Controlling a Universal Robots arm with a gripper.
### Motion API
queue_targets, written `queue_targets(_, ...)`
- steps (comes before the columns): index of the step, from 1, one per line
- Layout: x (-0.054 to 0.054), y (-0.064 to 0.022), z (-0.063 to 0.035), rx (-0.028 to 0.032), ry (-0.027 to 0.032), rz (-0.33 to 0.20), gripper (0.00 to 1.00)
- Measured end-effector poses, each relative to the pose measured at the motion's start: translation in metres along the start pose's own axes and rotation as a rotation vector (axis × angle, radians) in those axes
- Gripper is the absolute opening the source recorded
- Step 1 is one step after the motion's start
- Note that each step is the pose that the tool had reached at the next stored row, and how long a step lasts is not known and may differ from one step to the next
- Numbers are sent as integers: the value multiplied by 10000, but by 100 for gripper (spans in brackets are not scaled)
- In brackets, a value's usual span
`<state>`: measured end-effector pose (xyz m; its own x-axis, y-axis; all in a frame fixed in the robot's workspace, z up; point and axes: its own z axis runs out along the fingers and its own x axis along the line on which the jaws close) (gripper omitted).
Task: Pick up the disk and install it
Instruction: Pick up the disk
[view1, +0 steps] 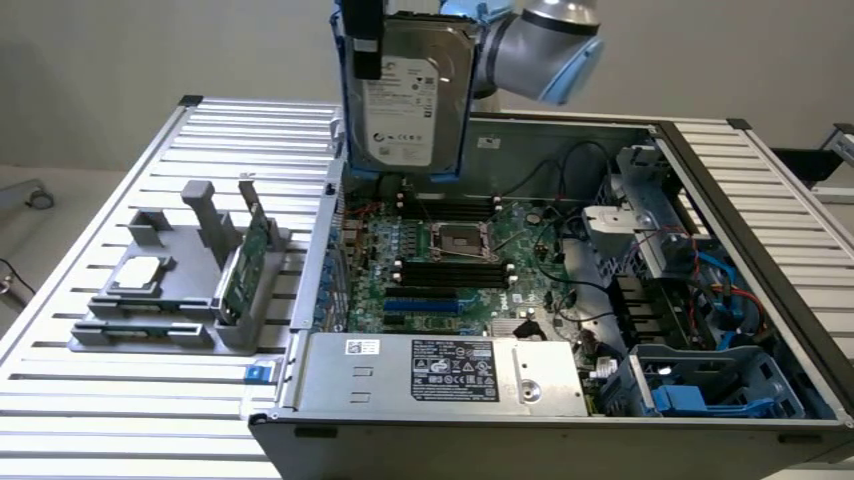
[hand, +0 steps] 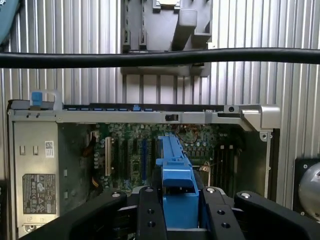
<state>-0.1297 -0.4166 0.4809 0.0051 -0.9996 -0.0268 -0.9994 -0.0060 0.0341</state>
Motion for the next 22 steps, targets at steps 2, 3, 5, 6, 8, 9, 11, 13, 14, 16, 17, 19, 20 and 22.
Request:
queue_targets(2, 44, -87, -4, 0, -1, -1, 33)
queue_targets(3, 72, -115, -6, -1, 0, -1, 33)
queue_targets(5, 136, -160, -8, -2, 0, -2, 33)
queue_targets(6, 168, -182, -9, -1, 0, 0, 33)
queue_targets(8, 236, -227, -11, -1, 0, -1, 33)
queue_targets(9, 269, -249, -12, -1, 0, -1, 33)
queue_targets(11, 335, -293, -14, -1, -1, -1, 33)
queue_targets(13, 400, -339, -17, -2, 0, -1, 33)
queue_targets(14, 435, -362, -18, -2, 0, 0, 33)
queue_targets(16, 500, -406, -20, -1, 0, -1, 33)
queue_targets(17, 531, -428, -22, -1, -1, -1, 33)
queue_targets(19, 596, -472, -24, -1, 0, -1, 33)
queue_targets(20, 628, -495, -25, -1, -1, -1, 33)
queue_targets(22, 695, -541, -28, -1, 0, 0, 33)
